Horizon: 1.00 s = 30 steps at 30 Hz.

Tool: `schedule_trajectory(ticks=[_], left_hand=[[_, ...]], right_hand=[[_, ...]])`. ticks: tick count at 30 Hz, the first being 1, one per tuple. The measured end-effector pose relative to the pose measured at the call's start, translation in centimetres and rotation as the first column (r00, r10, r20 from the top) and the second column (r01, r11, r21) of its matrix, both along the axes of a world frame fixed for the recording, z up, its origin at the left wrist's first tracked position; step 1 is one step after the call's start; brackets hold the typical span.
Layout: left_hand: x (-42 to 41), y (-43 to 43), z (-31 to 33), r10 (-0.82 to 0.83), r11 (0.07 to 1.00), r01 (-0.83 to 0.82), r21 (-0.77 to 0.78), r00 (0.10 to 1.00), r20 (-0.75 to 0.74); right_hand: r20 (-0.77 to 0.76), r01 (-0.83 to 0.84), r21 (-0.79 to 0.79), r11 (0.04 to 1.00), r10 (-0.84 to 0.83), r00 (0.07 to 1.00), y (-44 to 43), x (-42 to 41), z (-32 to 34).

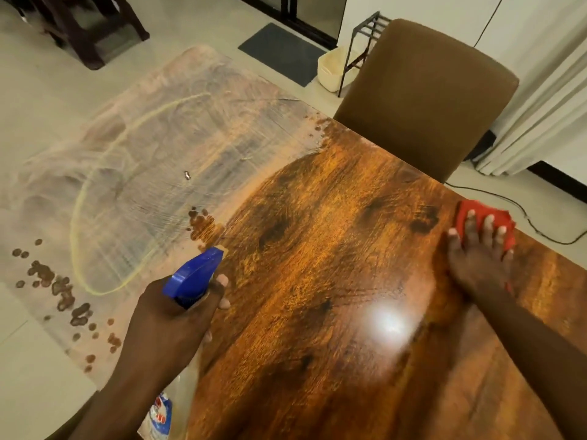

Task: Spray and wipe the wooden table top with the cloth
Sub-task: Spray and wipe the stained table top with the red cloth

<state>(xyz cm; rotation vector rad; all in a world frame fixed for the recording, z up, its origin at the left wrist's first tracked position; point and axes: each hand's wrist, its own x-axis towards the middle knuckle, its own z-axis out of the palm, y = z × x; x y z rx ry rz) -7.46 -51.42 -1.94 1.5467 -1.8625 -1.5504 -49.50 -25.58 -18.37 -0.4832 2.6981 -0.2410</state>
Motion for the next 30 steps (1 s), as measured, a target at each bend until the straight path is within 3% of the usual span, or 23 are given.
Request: schedule_trajectory(ticks=[3,5,10,15,18,24,30], left_hand=[[0.5,-0.5,-0.7,0.003,1.0,-0.004,0.013,1.0,0.023],[1.1,-0.8,-1.4,0.016,1.0,-0.017,0.005,0.999,0.034],[2.0,-1.3,-2.1,0.057,0.998,-0.058,0.008,0.997,0.041],[2.2,-0.9,-1.4,0.095,0.995,-0.095,0.019,0.995,0.009],[2.3,-0.2,-0.6,0.067,0.998,-0.067,0.004,0.997,0.024],[2.9,2.9,1.8,0.016,0.999,-0.015,-0.044,0.999,0.031],[5.3,9.6,4.9,-0.003,0.995,0.004,-0.096,1.0,0.007]], right_hand=[[0.0,0.047,0.011,0.999,-0.047,0.999,-7.8,-2.9,0.4],[0.024,-0.011,0.023,1.0,0.01,1.0,-13.3,-3.7,0.6],[0.083,-0.308,0.04,0.951,0.304,0.949,-27.0,-1.0,0.9],[0.039,-0.629,0.113,0.769,0.629,0.777,-32.7,7.9,0.5],[0.014,-0.741,0.152,0.654,0.748,0.663,-31.6,13.7,0.4],[0.017,-0.898,-0.032,0.439,0.899,0.439,-21.1,25.2,-0.8],[-0.086,-0.905,-0.066,0.419,0.902,0.424,-4.2,32.6,-0.9]])
